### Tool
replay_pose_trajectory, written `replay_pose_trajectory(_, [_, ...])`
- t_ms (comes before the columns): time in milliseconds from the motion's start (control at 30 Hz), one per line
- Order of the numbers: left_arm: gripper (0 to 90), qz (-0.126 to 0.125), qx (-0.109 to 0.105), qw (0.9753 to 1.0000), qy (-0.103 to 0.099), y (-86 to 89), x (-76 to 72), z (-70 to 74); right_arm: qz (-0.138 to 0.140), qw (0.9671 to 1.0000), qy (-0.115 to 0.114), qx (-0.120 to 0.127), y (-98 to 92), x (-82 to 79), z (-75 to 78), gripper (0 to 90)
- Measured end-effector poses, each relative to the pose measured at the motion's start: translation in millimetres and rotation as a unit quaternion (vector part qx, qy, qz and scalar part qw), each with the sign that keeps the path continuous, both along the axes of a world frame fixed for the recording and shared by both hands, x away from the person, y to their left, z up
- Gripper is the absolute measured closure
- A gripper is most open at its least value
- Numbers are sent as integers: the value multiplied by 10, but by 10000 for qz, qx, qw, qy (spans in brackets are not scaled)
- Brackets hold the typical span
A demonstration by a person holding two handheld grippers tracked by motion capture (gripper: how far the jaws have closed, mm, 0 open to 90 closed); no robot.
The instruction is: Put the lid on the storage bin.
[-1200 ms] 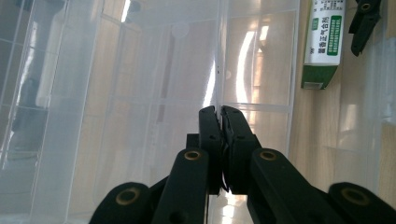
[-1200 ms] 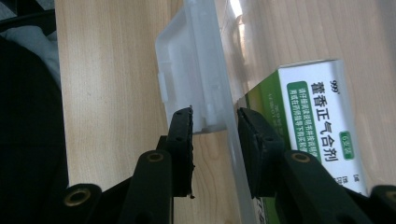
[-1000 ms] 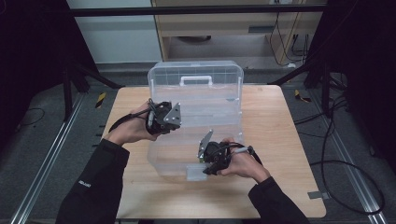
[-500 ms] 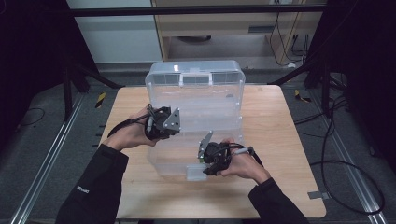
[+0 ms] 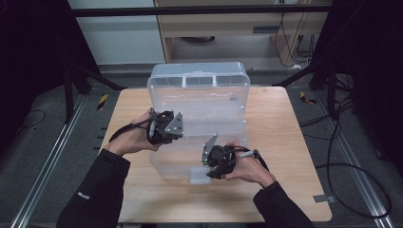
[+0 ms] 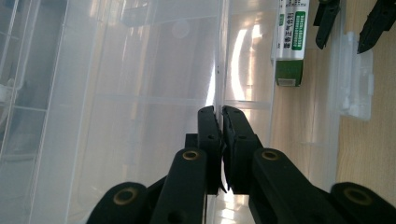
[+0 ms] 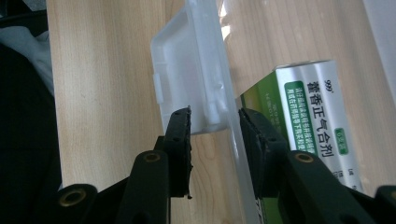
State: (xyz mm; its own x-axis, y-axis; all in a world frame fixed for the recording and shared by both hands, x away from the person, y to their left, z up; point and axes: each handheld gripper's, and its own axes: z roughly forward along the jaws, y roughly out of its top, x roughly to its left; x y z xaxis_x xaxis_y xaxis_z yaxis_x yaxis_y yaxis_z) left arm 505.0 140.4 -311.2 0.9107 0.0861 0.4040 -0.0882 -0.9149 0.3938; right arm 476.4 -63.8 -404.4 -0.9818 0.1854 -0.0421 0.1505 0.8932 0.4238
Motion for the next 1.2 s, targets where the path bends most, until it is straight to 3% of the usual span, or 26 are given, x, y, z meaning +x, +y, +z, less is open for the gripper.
replay_pose_trajectory(400, [858,-19,-9,10000,52,6,-28,-20,12,9992,-146,369,-10,-78,128,592])
replay_pose_trajectory(700, [857,8,-28,9999,108,5,-31,-23,-371,9946,-309,917,-273,-109,315,644])
replay_pose_trajectory(933, [856,20,16,9999,127,-8,-30,-19,-710,9868,-324,1421,-535,-155,435,779])
replay_pose_trajectory(1033, [855,10,42,9999,122,-13,-30,-16,-954,9804,-312,1698,-672,-154,489,852])
replay_pose_trajectory(1200, [855,15,75,9999,139,-22,-32,-15,-1295,9698,-305,2042,-840,-170,547,900])
